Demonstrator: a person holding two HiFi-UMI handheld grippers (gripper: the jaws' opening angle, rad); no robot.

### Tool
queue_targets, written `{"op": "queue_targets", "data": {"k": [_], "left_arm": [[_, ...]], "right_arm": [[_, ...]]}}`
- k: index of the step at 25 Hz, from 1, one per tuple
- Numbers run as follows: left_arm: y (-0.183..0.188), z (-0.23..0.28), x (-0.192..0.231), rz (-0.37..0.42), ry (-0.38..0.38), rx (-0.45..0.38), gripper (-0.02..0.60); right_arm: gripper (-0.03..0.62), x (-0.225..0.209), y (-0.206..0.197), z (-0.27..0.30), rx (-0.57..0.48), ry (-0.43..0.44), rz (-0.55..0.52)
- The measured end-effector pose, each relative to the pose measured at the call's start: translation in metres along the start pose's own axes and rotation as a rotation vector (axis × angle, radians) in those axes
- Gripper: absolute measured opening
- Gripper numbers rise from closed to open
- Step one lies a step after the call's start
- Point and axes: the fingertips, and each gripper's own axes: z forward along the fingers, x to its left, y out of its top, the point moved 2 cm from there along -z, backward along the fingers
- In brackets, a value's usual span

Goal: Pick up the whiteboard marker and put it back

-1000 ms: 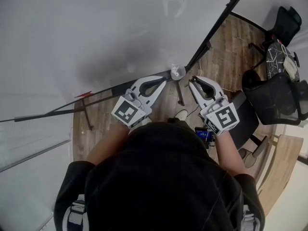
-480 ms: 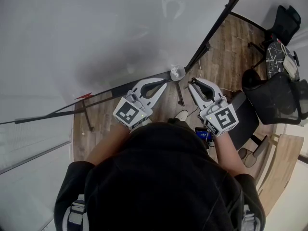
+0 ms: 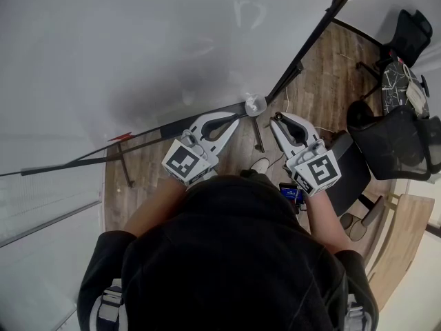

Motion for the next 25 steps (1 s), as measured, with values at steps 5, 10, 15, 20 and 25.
{"op": "queue_targets", "data": {"k": [5, 10, 15, 20, 25], "left_arm": [[0.000, 0.001, 0.003, 0.011, 0.013, 0.000, 0.005], [-0.003, 0.004, 0.009, 0.033, 0.035, 0.007, 0.005], [-0.007, 0.011, 0.015, 0.047, 0.047, -0.004, 0.004], [-0.011, 0.018, 0.021, 0.066, 0.048, -0.024, 0.005], [-0.026, 0.022, 0.029, 0.024, 0.069, -0.025, 0.003]], "right_arm": [[0.063, -0.005, 0.000, 0.002, 0.003, 0.001, -0.006], [0.063, -0.015, 0.001, 0.010, -0.004, -0.005, -0.009], [0.063, -0.028, 0.003, 0.027, -0.001, -0.020, -0.017], [0.063, -0.043, -0.014, 0.049, 0.023, -0.033, -0.026], [0.063, -0.050, -0.046, 0.070, 0.084, -0.026, -0.029]]}}
